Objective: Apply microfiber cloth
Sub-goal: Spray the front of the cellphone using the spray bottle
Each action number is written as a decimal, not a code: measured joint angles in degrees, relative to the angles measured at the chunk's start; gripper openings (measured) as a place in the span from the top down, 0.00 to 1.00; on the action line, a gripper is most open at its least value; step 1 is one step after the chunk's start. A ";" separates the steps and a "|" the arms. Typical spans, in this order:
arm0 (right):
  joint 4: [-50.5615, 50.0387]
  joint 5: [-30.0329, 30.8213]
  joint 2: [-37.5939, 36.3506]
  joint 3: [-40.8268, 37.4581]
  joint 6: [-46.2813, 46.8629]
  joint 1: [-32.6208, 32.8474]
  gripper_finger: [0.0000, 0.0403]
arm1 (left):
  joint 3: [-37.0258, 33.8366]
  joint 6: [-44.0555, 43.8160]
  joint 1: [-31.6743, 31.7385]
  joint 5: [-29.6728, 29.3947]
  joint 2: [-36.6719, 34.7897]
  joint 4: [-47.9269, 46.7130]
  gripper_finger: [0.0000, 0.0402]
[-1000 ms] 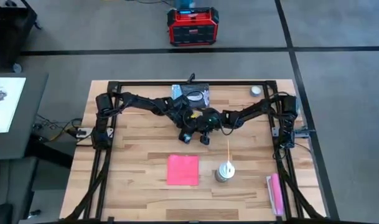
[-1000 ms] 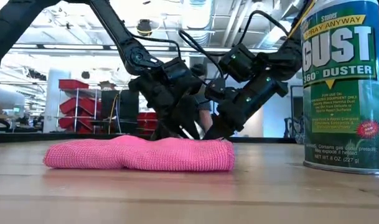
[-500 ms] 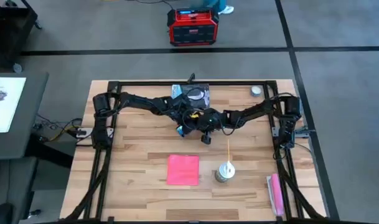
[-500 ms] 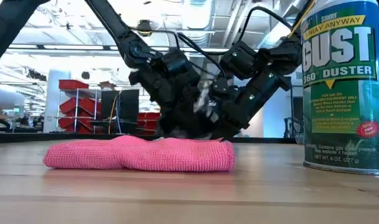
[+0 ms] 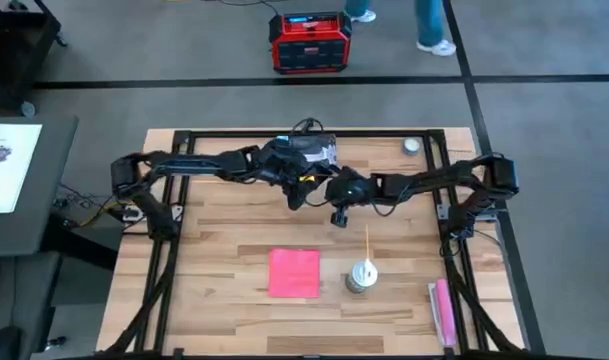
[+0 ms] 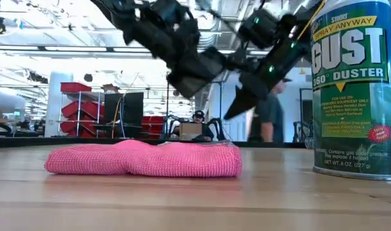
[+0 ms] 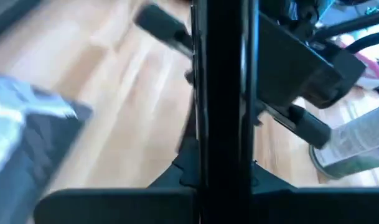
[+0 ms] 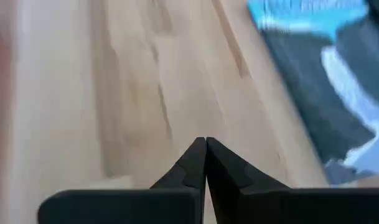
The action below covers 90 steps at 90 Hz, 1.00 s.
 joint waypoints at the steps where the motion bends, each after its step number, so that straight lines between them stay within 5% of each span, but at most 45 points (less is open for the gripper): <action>1: -0.27 0.39 -0.37 0.00 0.00 0.19 1.00 | -0.09 0.18 -0.12 -0.42 -0.49 0.11 0.99; 27: -3.78 12.57 -12.69 -2.07 2.88 5.28 1.00 | -8.63 4.07 -3.84 -8.65 -12.79 11.75 1.00; 46: 10.72 13.41 -23.59 -10.88 5.90 8.63 1.00 | -19.74 3.06 -6.36 -9.72 -16.61 28.97 1.00; 64: 26.76 5.64 -26.95 -17.75 9.11 9.05 1.00 | -25.03 1.99 -8.24 -9.80 -15.17 42.34 1.00; 90: 36.91 -1.67 -18.46 -16.50 10.56 8.55 0.96 | -23.72 2.95 -10.68 -9.91 -9.43 46.92 1.00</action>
